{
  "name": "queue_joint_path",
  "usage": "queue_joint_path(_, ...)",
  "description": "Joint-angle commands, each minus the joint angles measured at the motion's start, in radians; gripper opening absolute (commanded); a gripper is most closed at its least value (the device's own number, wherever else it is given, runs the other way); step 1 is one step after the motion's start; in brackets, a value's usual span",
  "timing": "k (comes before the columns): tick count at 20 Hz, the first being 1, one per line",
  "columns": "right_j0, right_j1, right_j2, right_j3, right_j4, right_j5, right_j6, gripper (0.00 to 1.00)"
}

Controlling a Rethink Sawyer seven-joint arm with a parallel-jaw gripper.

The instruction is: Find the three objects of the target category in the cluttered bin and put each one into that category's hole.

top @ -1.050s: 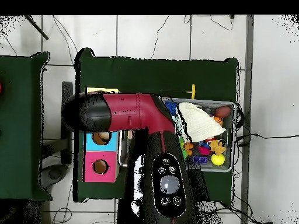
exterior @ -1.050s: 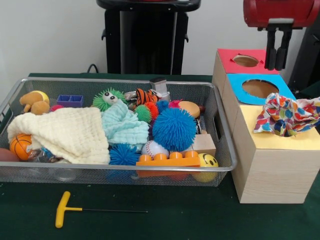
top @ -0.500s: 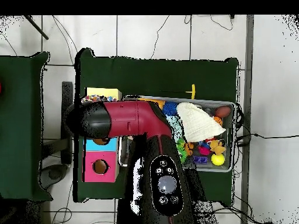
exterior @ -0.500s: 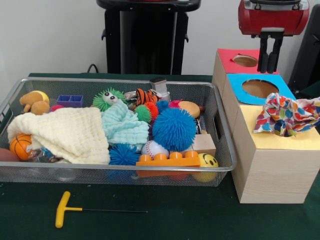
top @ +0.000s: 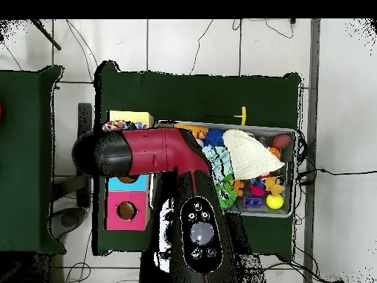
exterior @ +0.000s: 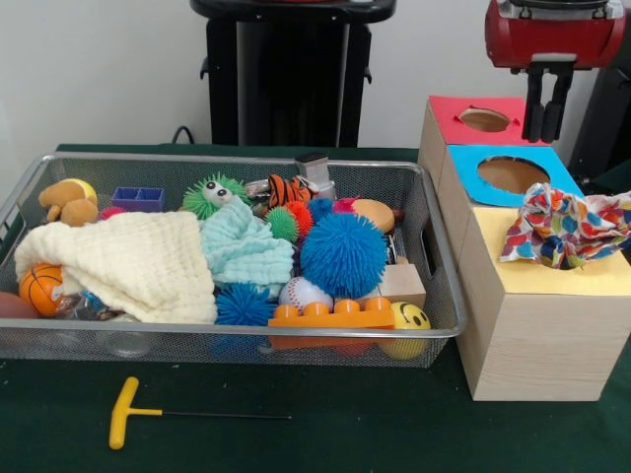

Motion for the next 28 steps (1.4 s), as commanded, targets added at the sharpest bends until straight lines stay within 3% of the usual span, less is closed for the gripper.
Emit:
queue_joint_path(1,0.001,0.073,0.07,0.033,-0.025,-0.043,0.028,0.0)
queue_joint_path(13,0.0,0.143,0.075,0.017,-0.031,-0.147,0.03,0.0)
queue_joint_path(28,0.033,0.164,0.06,-0.02,-0.016,-0.149,0.058,0.0)
